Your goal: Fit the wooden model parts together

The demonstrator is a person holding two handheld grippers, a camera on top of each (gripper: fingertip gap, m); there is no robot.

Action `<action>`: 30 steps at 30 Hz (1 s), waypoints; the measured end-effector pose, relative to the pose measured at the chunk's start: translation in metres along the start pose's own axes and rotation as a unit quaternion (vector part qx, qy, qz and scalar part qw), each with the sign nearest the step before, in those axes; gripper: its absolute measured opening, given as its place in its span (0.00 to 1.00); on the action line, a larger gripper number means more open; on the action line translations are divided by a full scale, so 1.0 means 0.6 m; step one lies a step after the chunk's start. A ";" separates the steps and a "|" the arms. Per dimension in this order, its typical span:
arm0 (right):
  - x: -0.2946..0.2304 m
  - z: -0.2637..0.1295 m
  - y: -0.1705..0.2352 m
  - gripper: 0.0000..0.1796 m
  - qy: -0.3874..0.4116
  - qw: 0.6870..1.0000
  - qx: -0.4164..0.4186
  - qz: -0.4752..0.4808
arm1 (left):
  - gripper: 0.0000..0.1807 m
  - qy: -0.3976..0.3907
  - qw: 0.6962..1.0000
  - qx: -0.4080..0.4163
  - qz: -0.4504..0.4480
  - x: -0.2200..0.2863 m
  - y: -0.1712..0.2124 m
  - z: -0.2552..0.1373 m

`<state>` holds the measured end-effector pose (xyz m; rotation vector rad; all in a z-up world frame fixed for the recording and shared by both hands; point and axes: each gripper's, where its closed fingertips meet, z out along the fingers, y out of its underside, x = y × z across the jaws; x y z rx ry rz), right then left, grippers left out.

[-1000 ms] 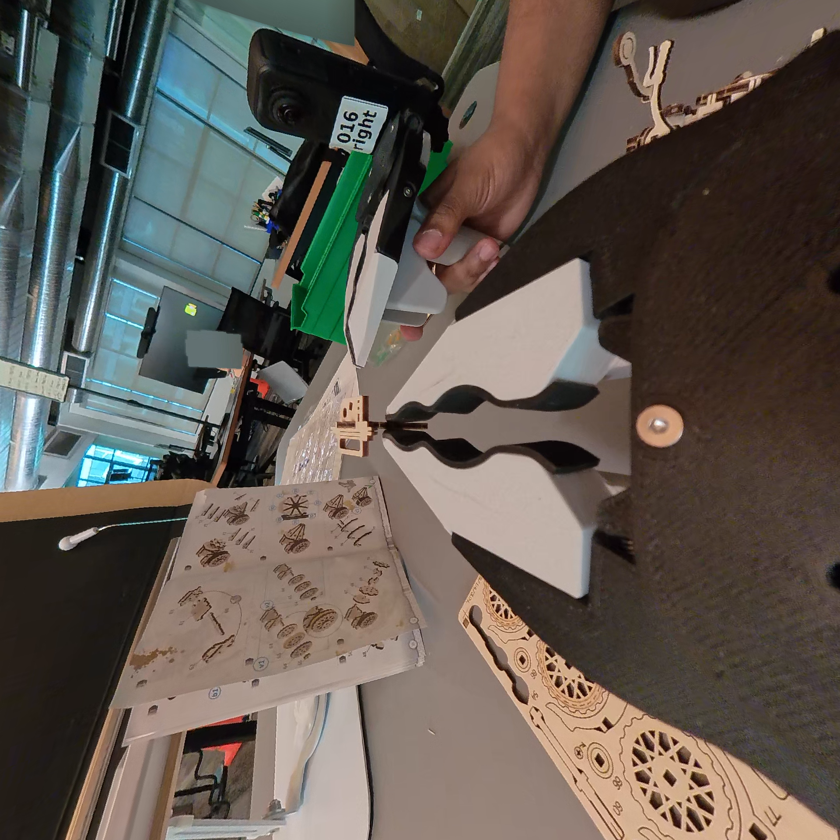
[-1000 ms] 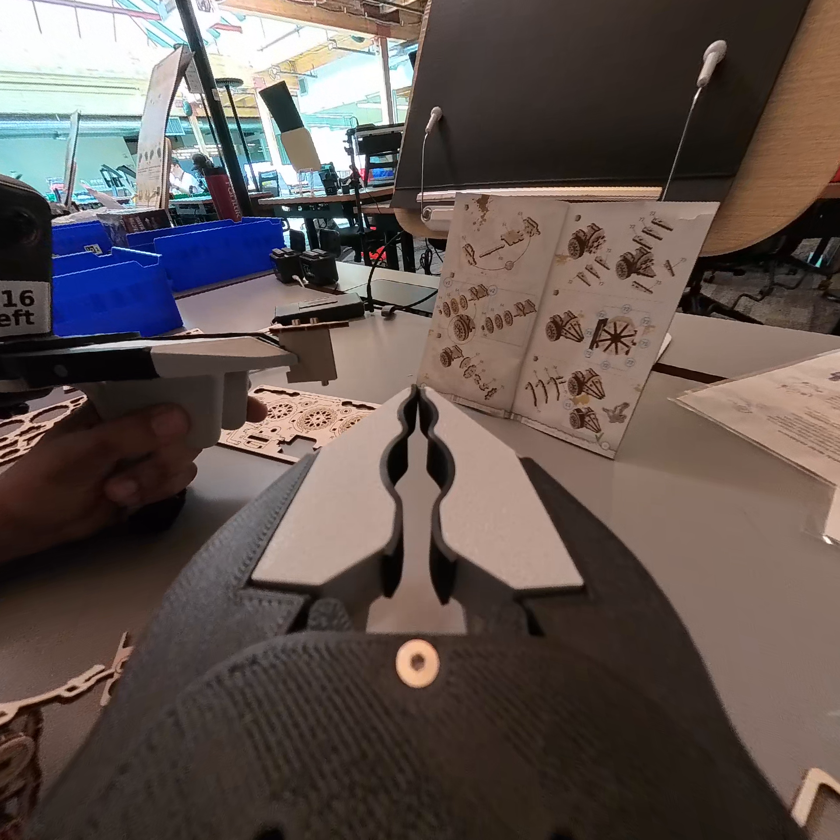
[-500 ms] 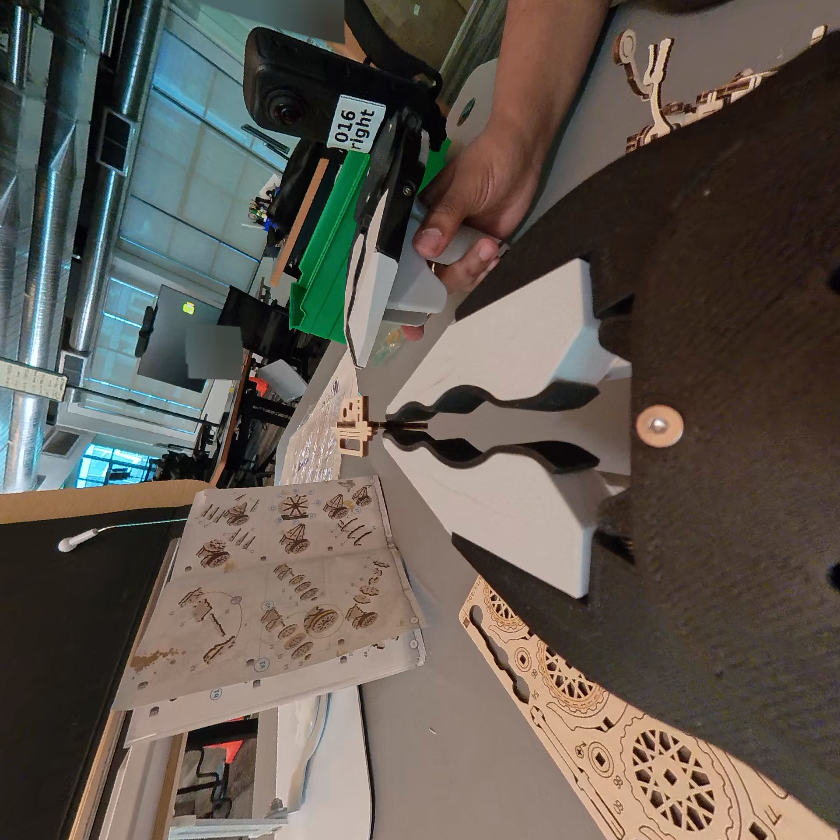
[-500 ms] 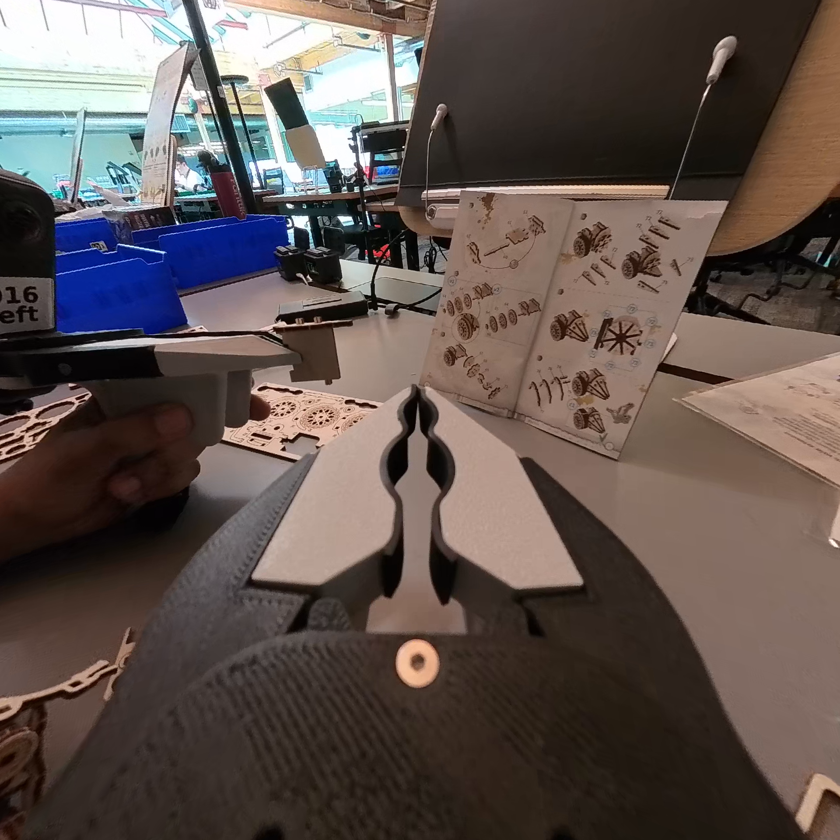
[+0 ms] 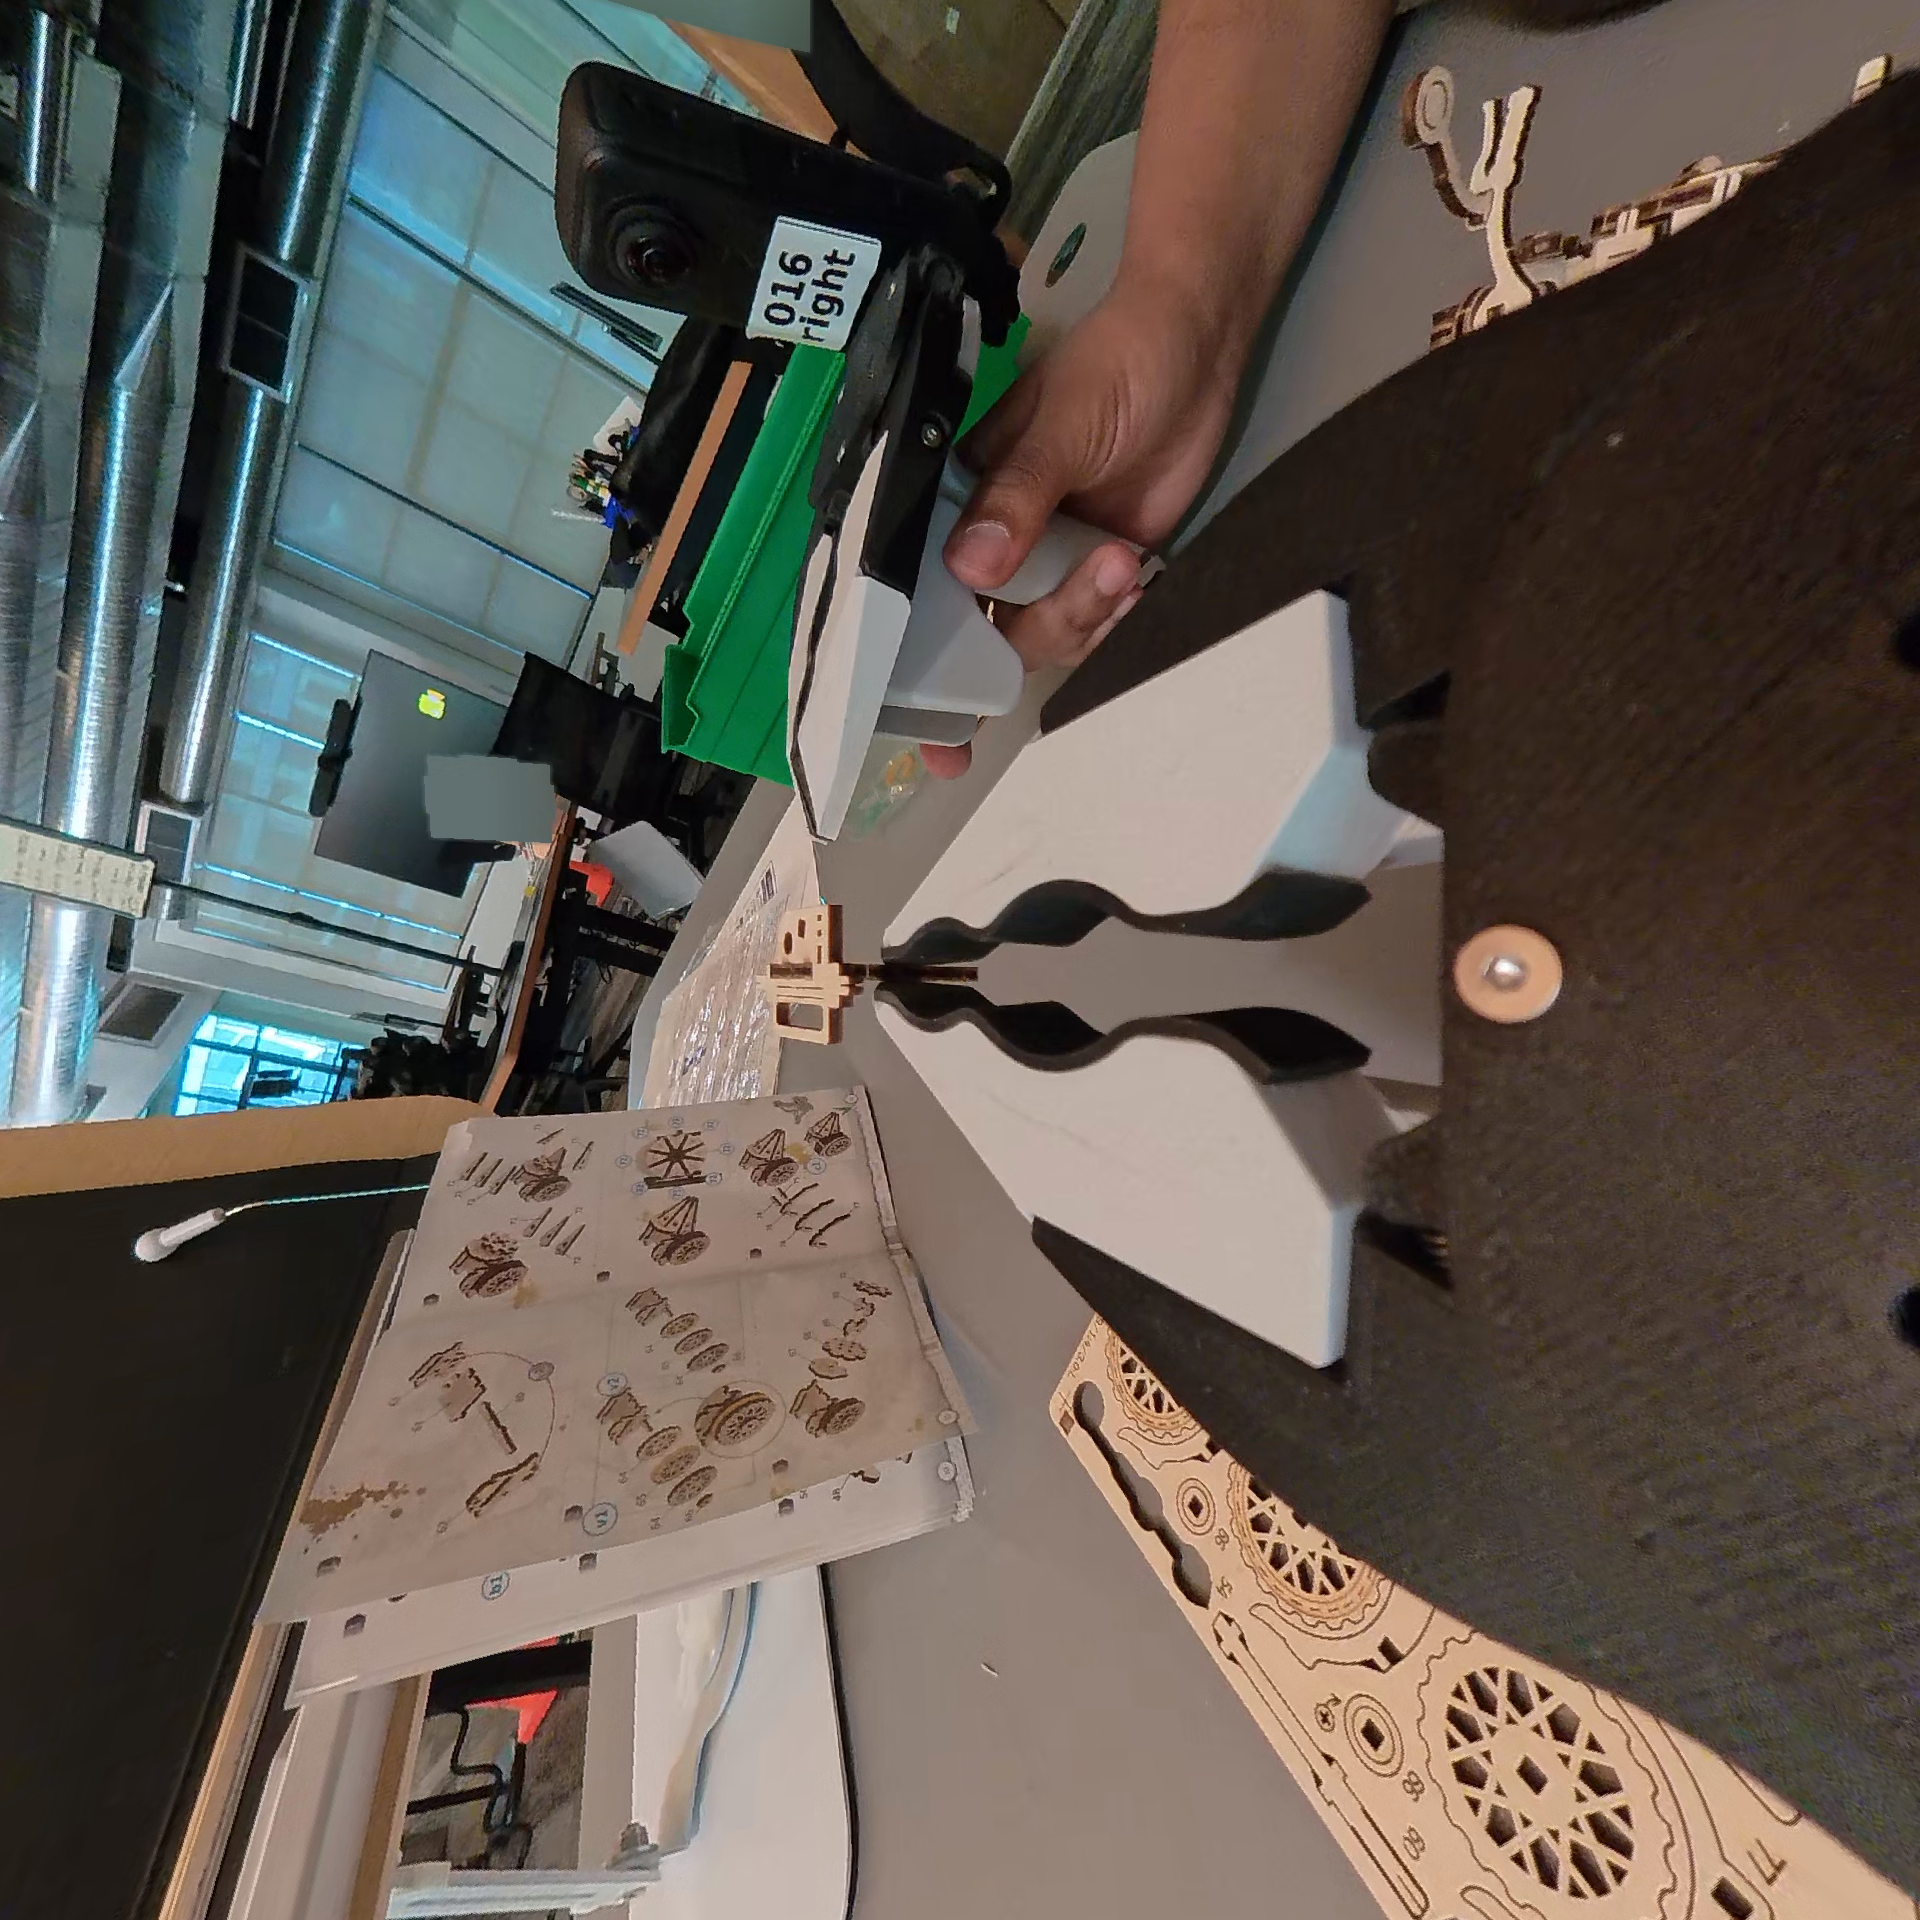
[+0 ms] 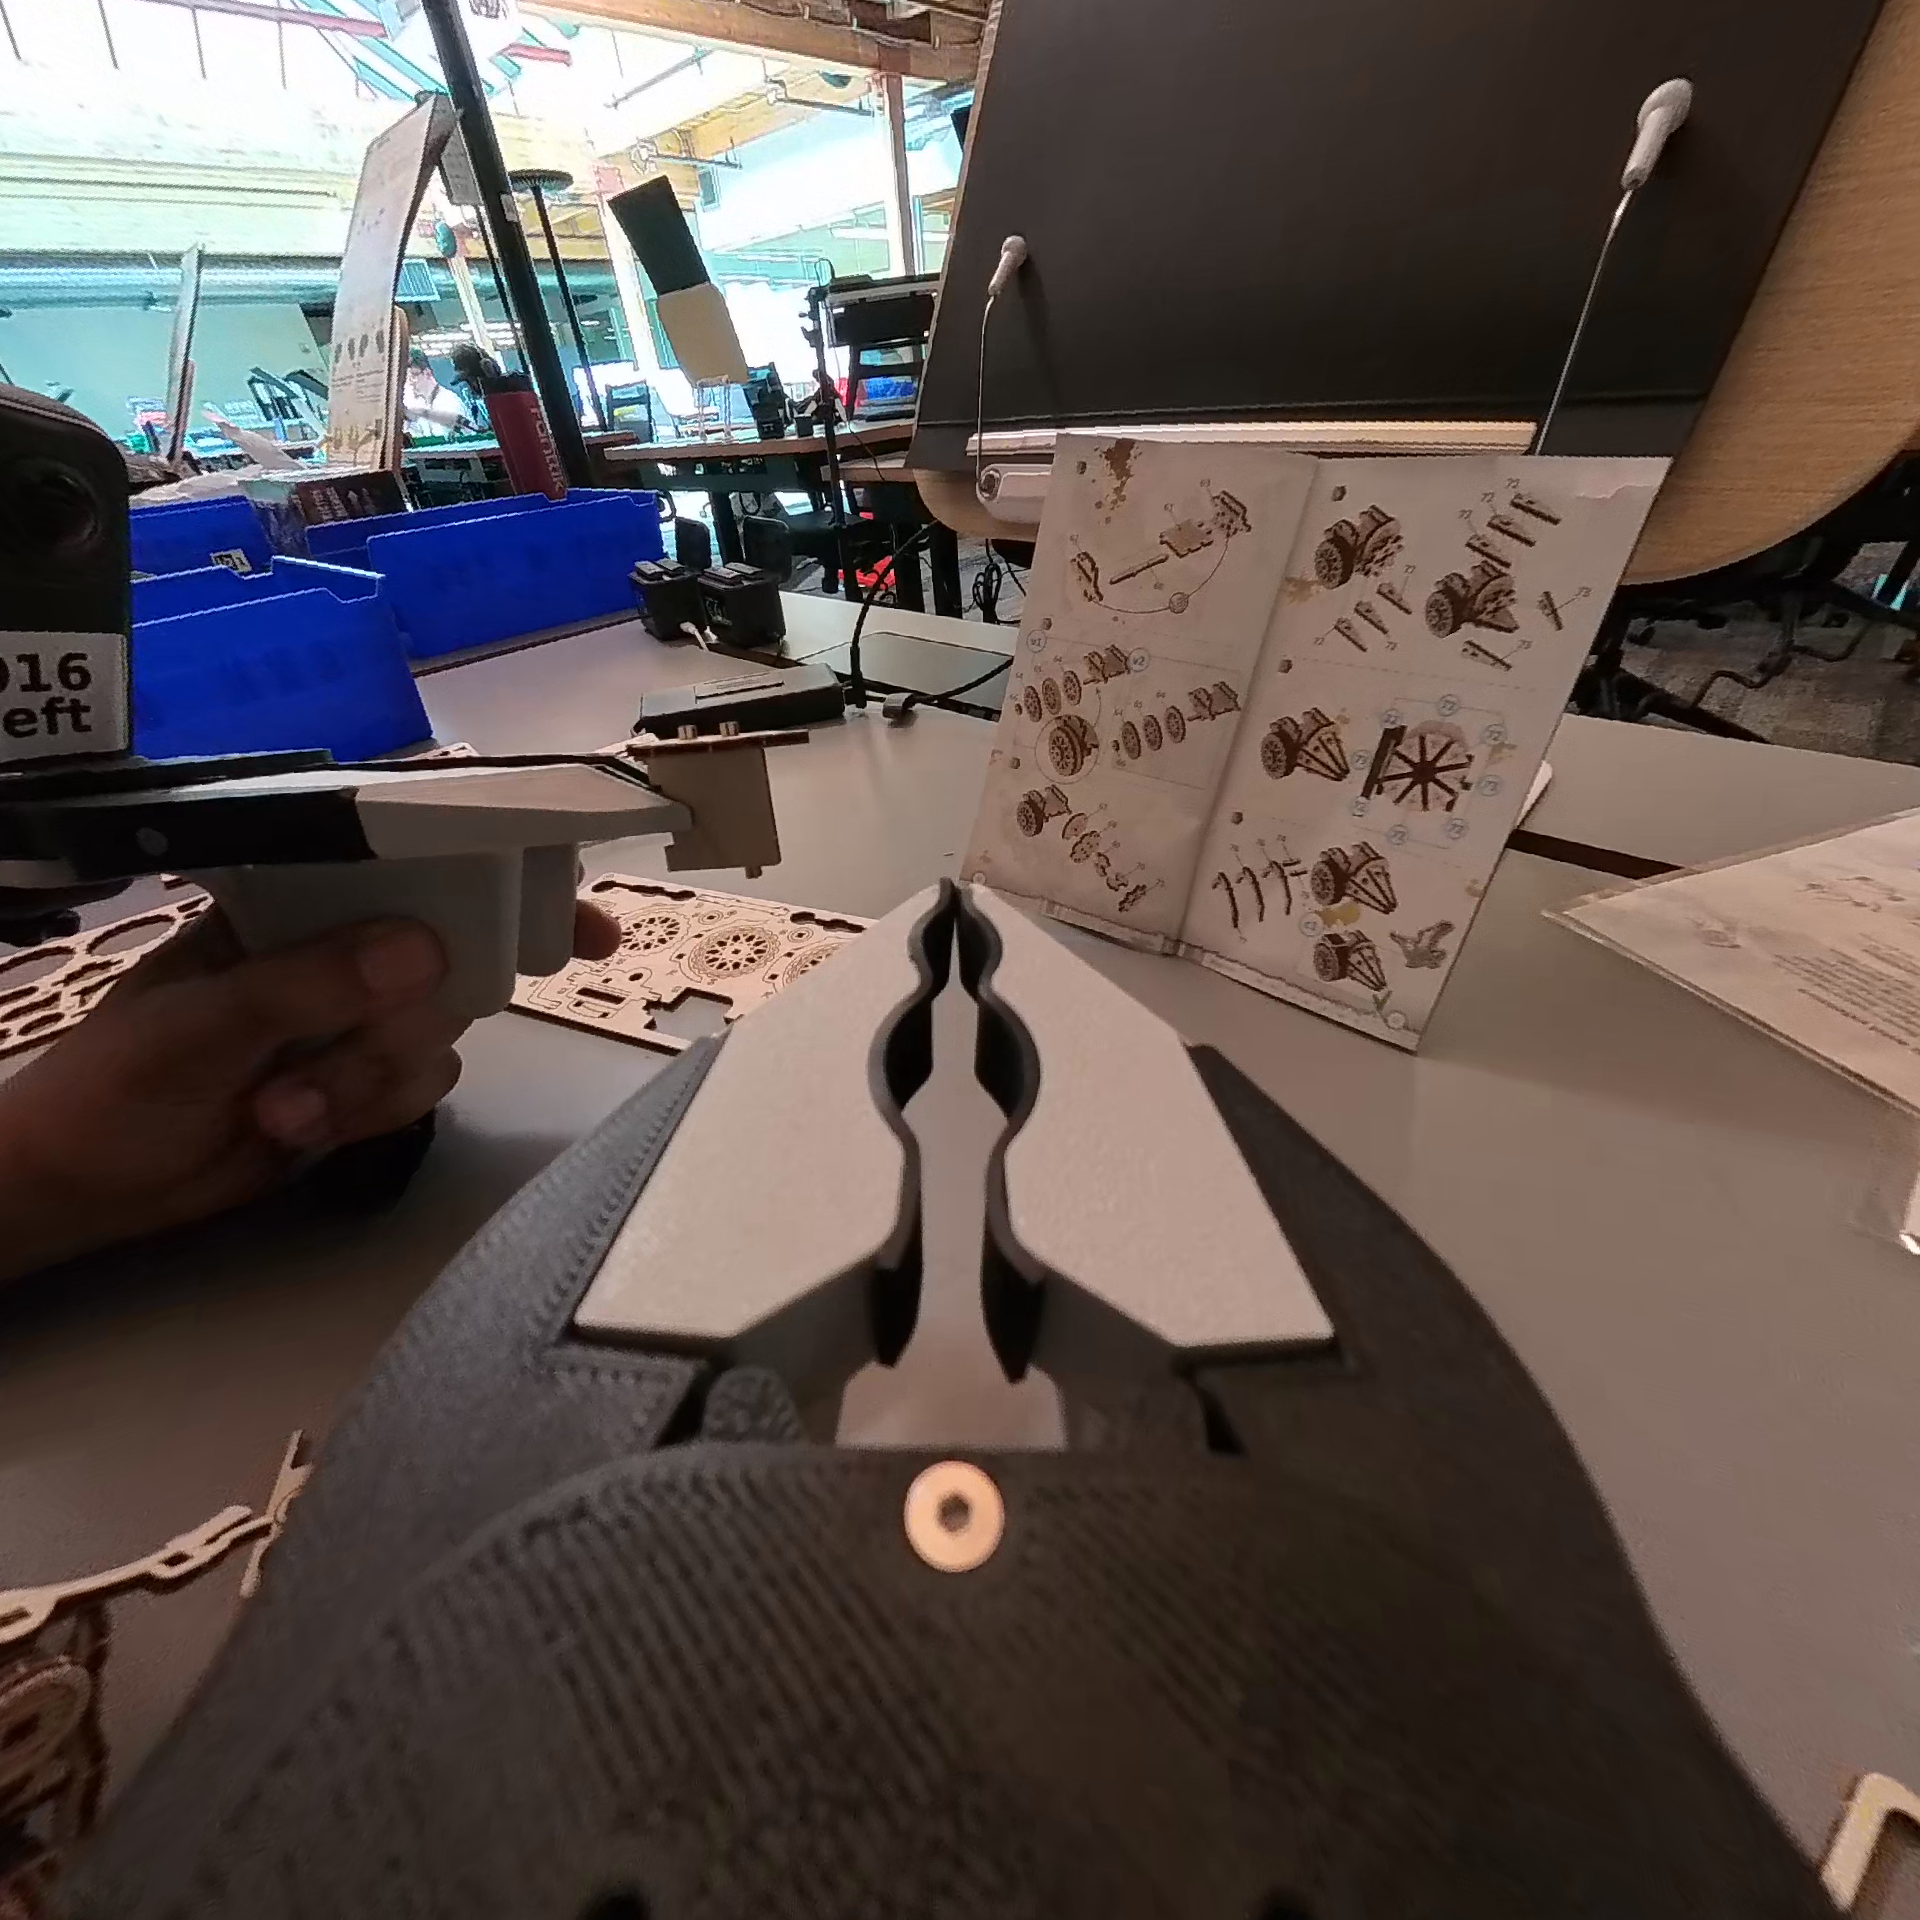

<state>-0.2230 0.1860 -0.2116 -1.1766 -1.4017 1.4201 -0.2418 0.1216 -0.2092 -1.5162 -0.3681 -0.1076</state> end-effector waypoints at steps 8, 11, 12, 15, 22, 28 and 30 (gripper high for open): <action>-0.001 0.000 0.000 0.00 -0.001 1.000 0.000 0.000 | 0.00 0.000 1.000 0.000 0.000 0.000 0.000 0.000; -0.001 0.000 0.000 0.00 -0.001 1.000 -0.001 0.000 | 0.00 0.000 1.000 0.001 0.000 0.001 -0.001 0.000; -0.001 0.000 0.000 0.00 -0.001 1.000 -0.001 0.000 | 0.00 0.000 1.000 0.001 0.000 0.001 -0.001 0.000; -0.001 0.000 0.000 0.00 -0.002 1.000 -0.001 0.001 | 0.00 0.000 1.000 0.002 -0.001 0.000 -0.001 0.000; -0.001 0.000 0.000 0.00 -0.002 1.000 -0.001 0.000 | 0.00 0.000 1.000 0.005 -0.010 -0.002 -0.002 -0.001; -0.001 0.000 0.000 0.00 -0.003 1.000 -0.001 0.000 | 0.00 0.001 1.000 0.009 -0.003 0.001 -0.003 -0.002; -0.002 0.000 0.000 0.00 -0.004 1.000 -0.001 0.000 | 0.00 0.002 1.000 0.013 0.018 0.009 -0.005 -0.003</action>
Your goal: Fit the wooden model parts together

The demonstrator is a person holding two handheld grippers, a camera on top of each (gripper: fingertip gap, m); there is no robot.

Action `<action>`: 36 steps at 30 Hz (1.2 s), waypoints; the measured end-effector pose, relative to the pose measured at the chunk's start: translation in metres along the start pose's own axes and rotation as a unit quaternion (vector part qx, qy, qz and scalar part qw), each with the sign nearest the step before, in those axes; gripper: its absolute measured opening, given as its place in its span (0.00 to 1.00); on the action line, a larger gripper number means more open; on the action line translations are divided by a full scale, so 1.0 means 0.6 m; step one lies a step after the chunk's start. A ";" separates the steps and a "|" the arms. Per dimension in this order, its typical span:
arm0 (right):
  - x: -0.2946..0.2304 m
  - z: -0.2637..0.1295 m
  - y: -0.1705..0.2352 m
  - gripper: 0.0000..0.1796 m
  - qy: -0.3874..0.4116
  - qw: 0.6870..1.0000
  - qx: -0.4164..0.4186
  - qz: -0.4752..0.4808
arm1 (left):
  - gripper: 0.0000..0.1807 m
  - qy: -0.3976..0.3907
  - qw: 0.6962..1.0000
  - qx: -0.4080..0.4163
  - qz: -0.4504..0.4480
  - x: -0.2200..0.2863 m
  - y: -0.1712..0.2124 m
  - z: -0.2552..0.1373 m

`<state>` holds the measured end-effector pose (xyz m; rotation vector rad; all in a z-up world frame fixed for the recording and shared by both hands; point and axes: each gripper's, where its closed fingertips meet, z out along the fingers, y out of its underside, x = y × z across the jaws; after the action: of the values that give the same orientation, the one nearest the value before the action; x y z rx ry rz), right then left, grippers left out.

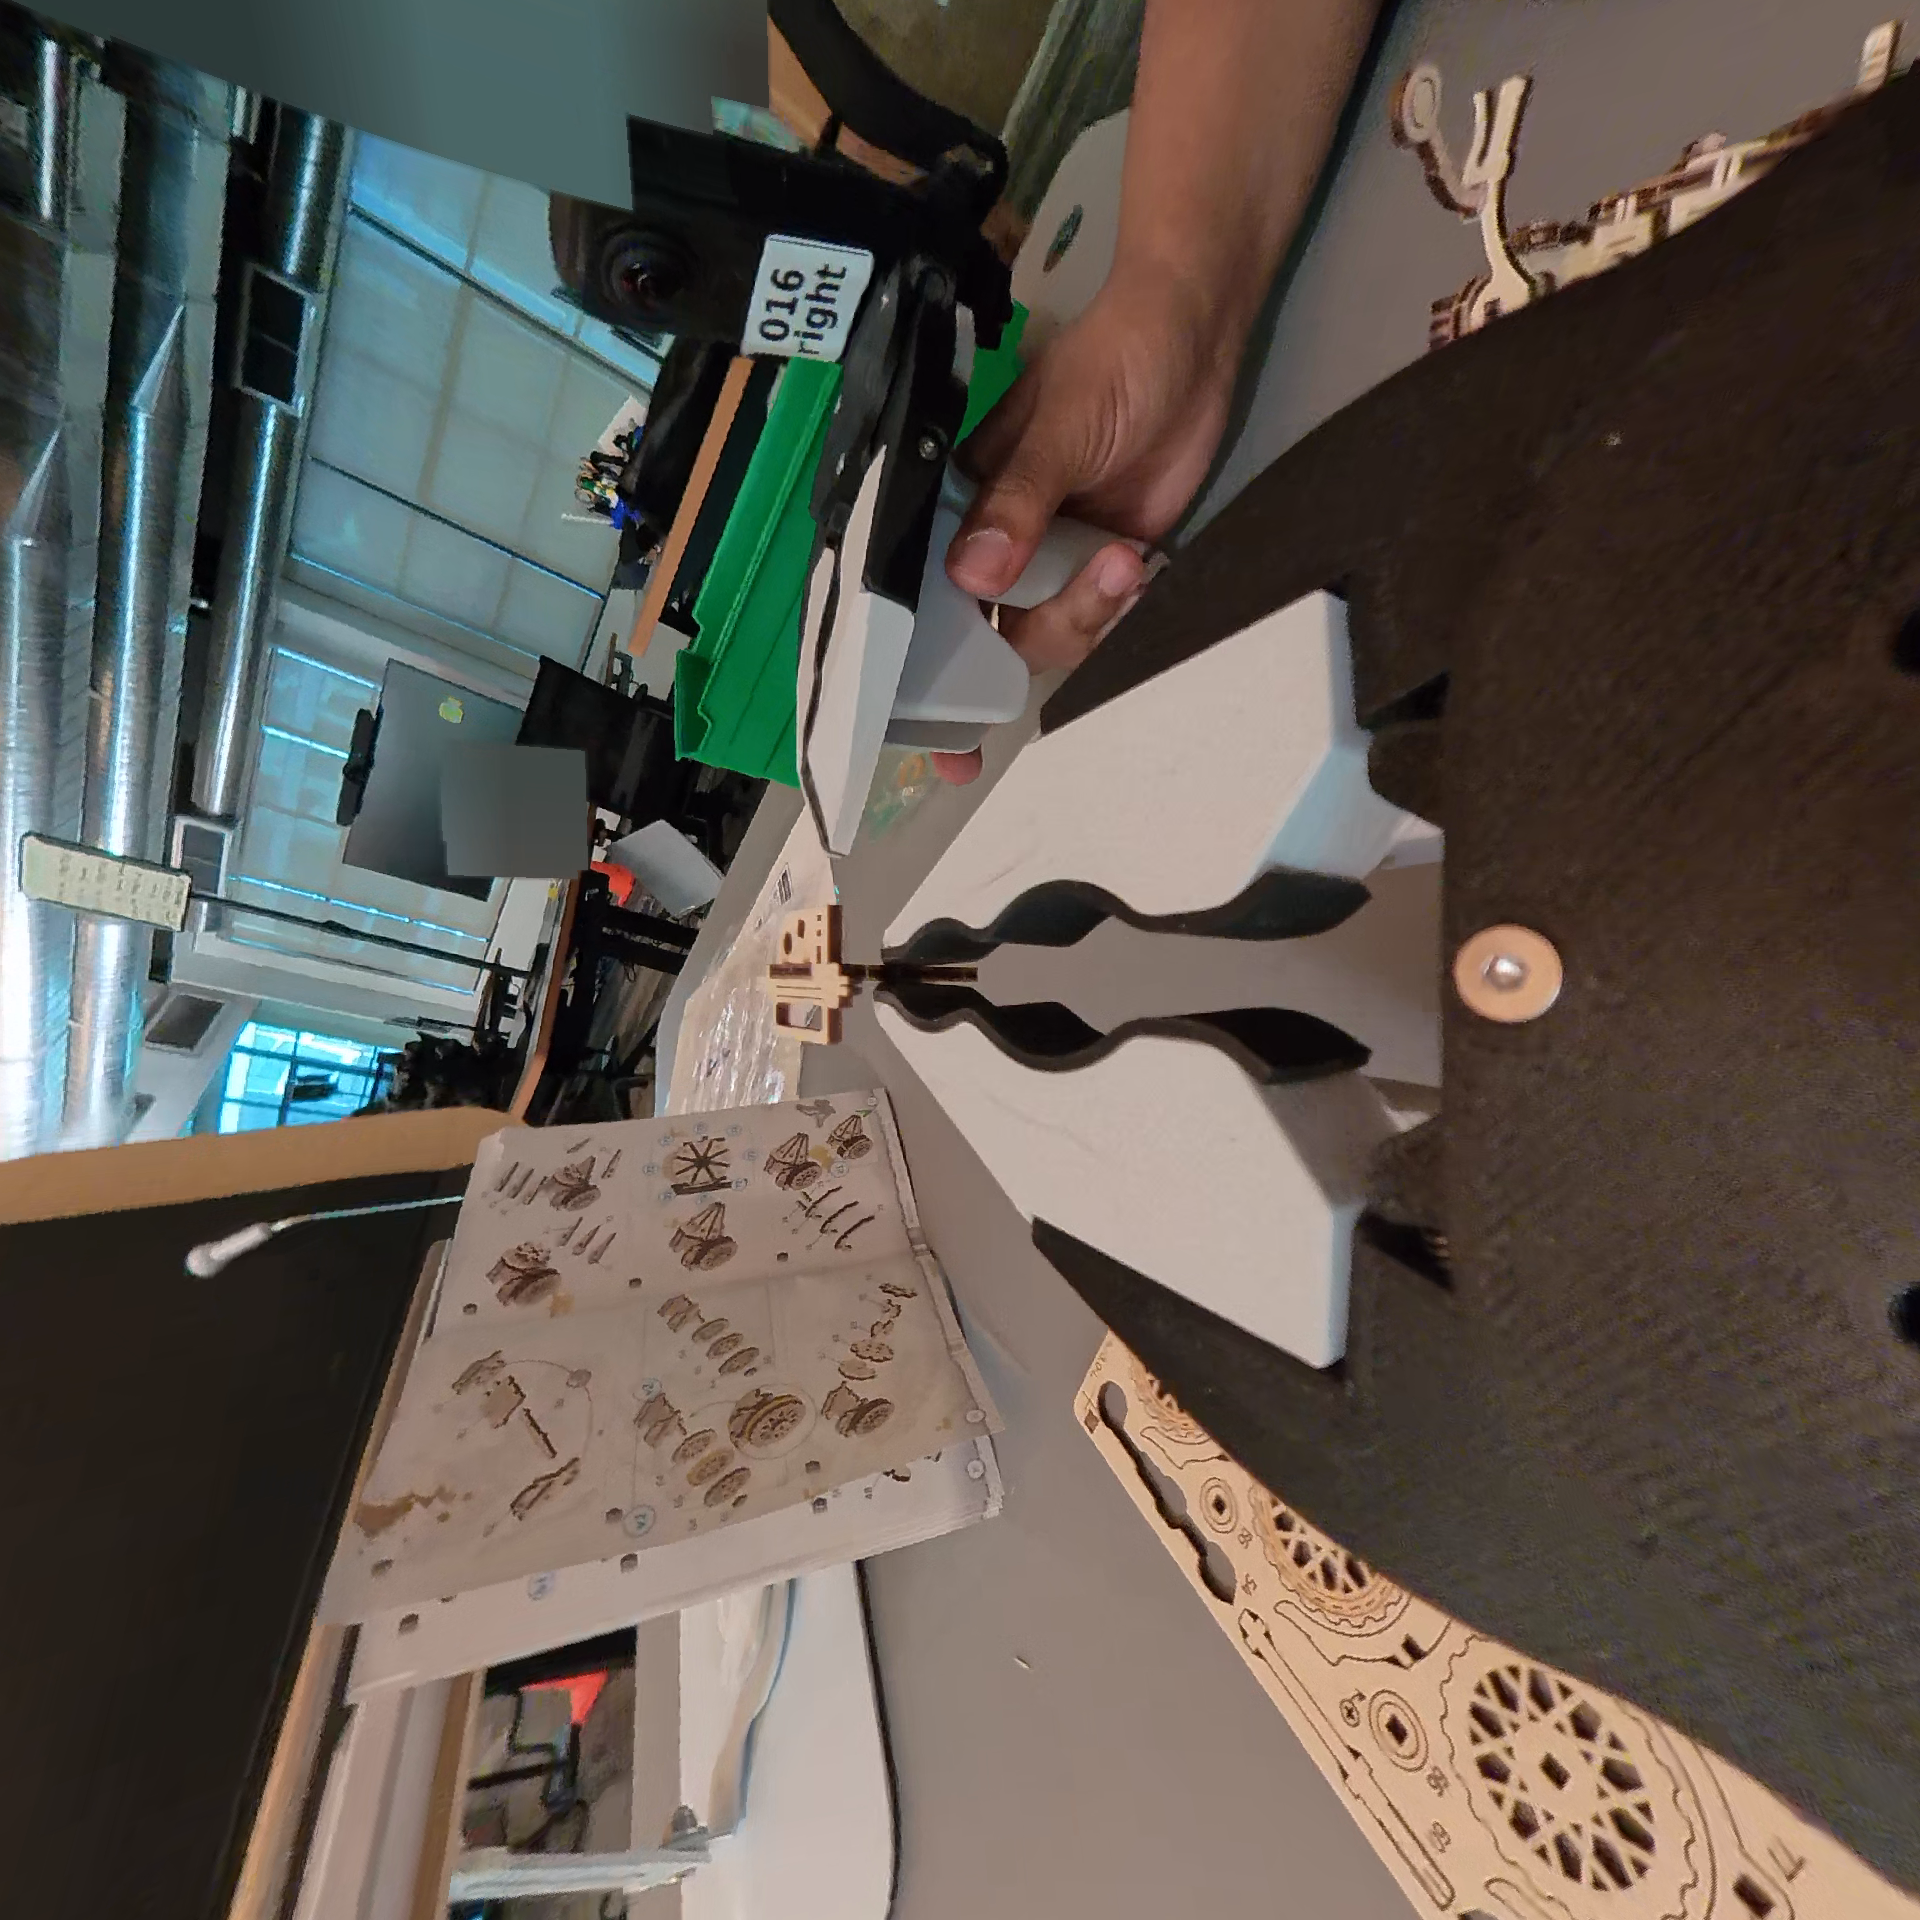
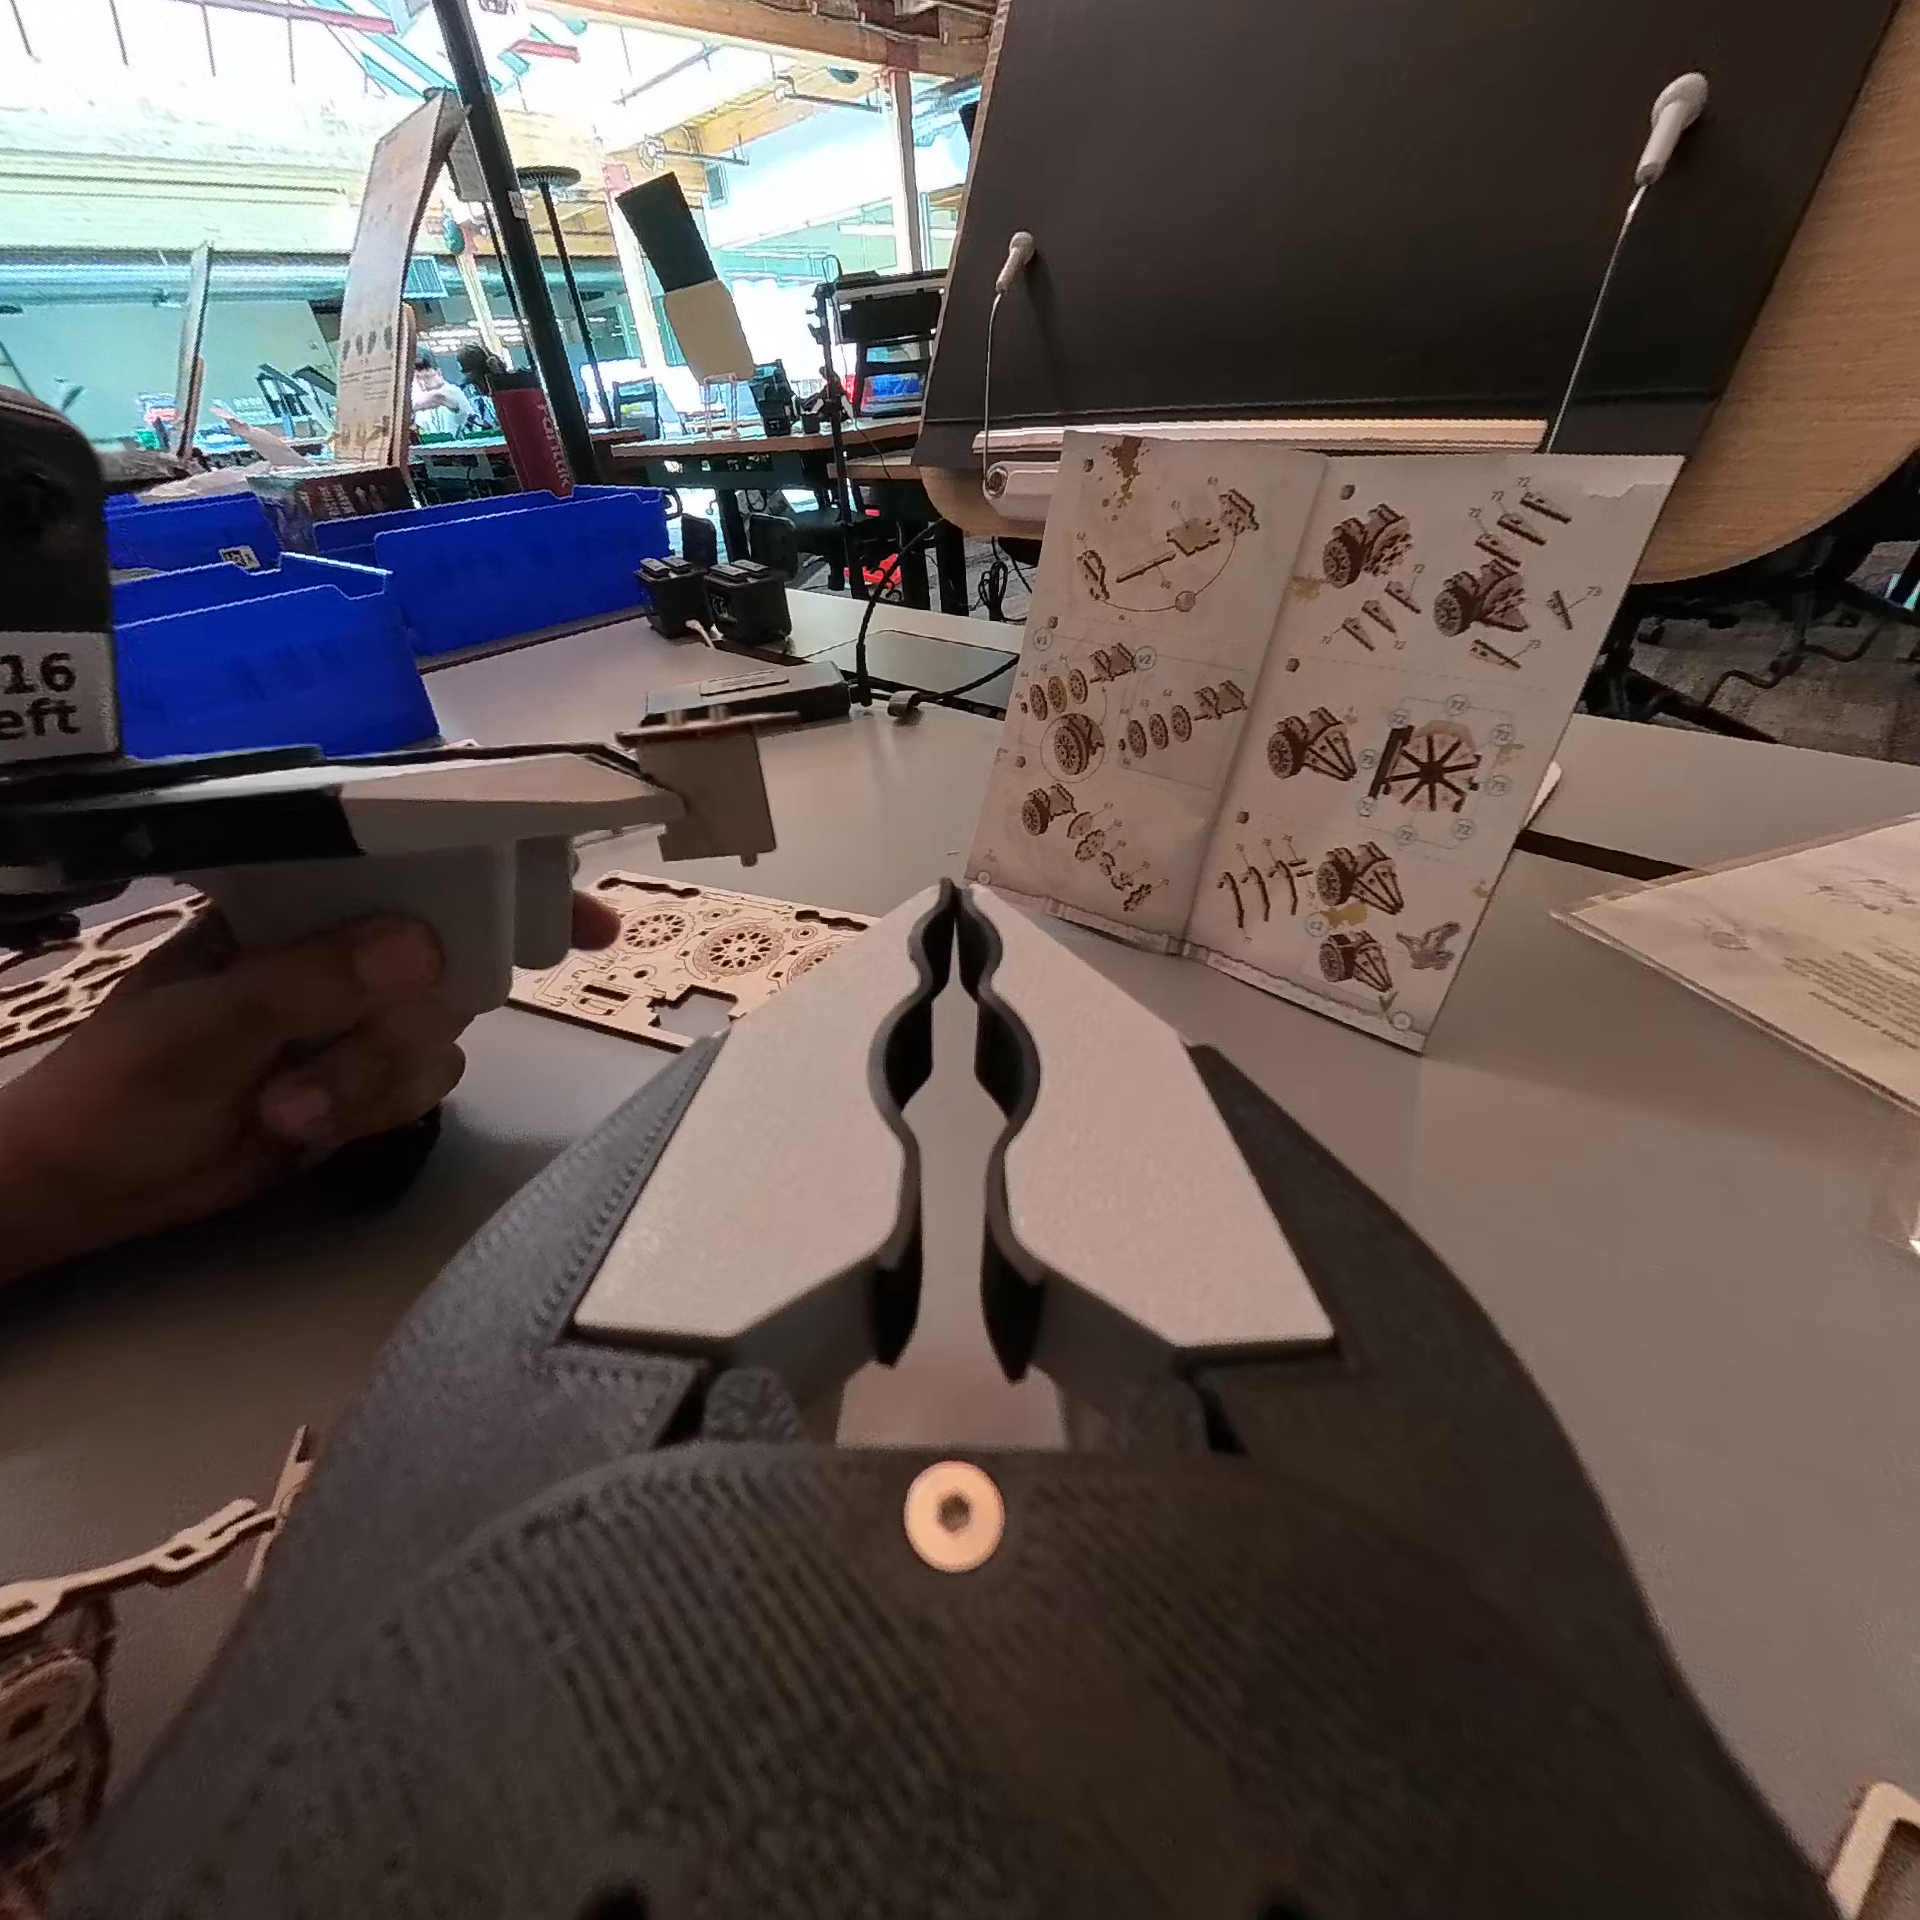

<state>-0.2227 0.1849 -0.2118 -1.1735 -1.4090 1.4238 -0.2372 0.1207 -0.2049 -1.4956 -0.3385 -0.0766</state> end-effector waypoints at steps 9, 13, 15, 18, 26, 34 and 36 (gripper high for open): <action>-0.042 -0.022 -0.023 0.24 -0.163 0.972 0.028 0.168 | 0.01 -0.132 0.866 0.002 0.482 0.035 -0.011 -0.017; -0.086 -0.029 -0.022 0.28 -0.287 0.920 -0.008 0.268 | 0.01 -0.179 0.794 -0.010 0.581 0.031 -0.014 -0.022; -0.095 -0.030 -0.026 0.28 -0.309 0.903 -0.006 0.299 | 0.01 -0.187 0.765 -0.019 0.616 0.031 -0.010 -0.022; -0.106 -0.026 -0.024 0.28 -0.314 0.896 -0.015 0.312 | 0.02 -0.185 0.743 -0.026 0.643 0.036 -0.004 -0.021; -0.111 -0.019 -0.025 0.30 -0.296 0.895 -0.014 0.334 | 0.02 -0.164 0.722 -0.036 0.671 0.059 0.013 -0.011; -0.079 -0.018 -0.008 0.24 -0.257 0.915 -0.010 0.310 | 0.02 -0.197 0.789 -0.041 0.581 0.009 0.005 -0.022; -0.074 -0.016 0.002 0.21 -0.241 0.928 -0.019 0.282 | 0.01 -0.201 0.801 -0.041 0.562 0.000 0.009 -0.023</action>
<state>-0.2022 0.1447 -0.2089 -1.3834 -1.4836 2.2158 -0.2332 0.1078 -0.2104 -1.5816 0.2711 1.2051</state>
